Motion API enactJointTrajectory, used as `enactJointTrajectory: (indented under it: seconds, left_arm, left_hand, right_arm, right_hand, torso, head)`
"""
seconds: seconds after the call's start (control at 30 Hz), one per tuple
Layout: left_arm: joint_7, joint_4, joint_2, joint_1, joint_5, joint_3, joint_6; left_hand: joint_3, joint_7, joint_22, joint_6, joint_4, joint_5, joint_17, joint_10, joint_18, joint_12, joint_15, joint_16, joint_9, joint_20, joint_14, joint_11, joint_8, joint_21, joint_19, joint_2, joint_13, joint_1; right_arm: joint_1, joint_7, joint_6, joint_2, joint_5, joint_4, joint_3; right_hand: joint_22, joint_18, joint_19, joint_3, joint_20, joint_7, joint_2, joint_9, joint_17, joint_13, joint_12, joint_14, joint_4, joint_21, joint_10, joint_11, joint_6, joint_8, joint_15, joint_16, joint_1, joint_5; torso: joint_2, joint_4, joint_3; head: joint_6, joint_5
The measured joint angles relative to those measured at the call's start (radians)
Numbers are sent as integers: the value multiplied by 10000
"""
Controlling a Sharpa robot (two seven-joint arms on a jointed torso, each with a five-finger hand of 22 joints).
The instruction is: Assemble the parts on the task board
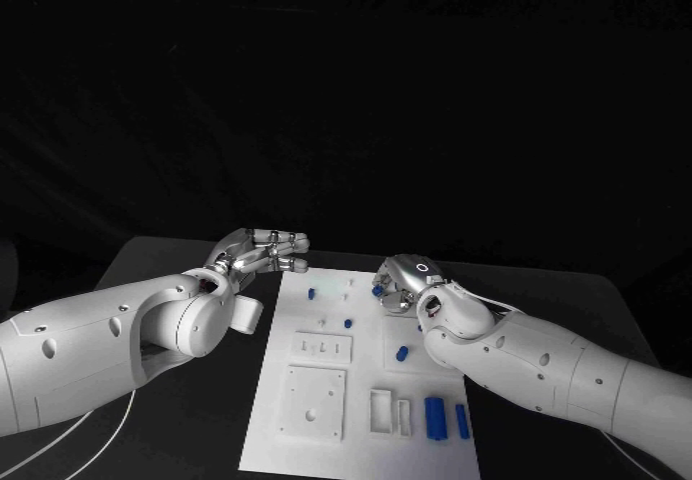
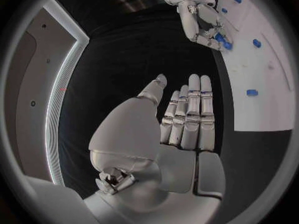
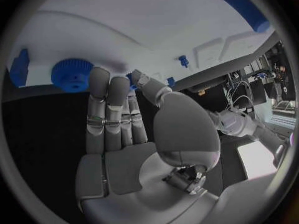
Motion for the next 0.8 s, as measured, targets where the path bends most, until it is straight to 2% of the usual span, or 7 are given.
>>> enactJointTrajectory:
  seconds: [0.2,0.43,0.8]
  left_arm:
    - [-8,-21,4,0,-2,0,-1]
    - [-12,-29,8,0,-26,-2,-5]
    - [-9,-82,63,0,-137,-2,-7]
  left_hand:
    - [0,0,1,0,0,0,0,0,0,0,0,0,0,0,0,0,0,0,0,0,-1,0]
    - [0,0,1,0,0,0,0,0,0,0,0,0,0,0,0,0,0,0,0,26,-1,-26]
    - [0,0,-14,0,0,0,0,0,0,0,0,0,0,0,0,0,0,0,0,36,-2,-36]
  right_arm:
    - [34,-176,-98,102,-40,78,57]
    - [112,-364,-209,288,-358,88,66]
    - [197,-621,-433,650,-1284,26,-2]
  right_hand:
    - [49,-17,1,27,0,-2,12,0,10,0,-8,3,-28,-1,44,-14,0,-1,-1,0,-12,-31]
    - [235,-87,-35,54,-34,13,12,0,40,0,13,4,-56,-41,61,-31,54,-10,-1,0,-12,-68]
    - [459,-106,-38,69,-32,-34,-33,0,81,-5,13,5,-39,-158,136,-106,103,-32,0,-1,33,-223]
  torso:
    - [10,24,-10]
    - [13,19,-27]
    - [29,44,-28]
  head:
    - [35,0]
    - [94,45]
    - [210,53]
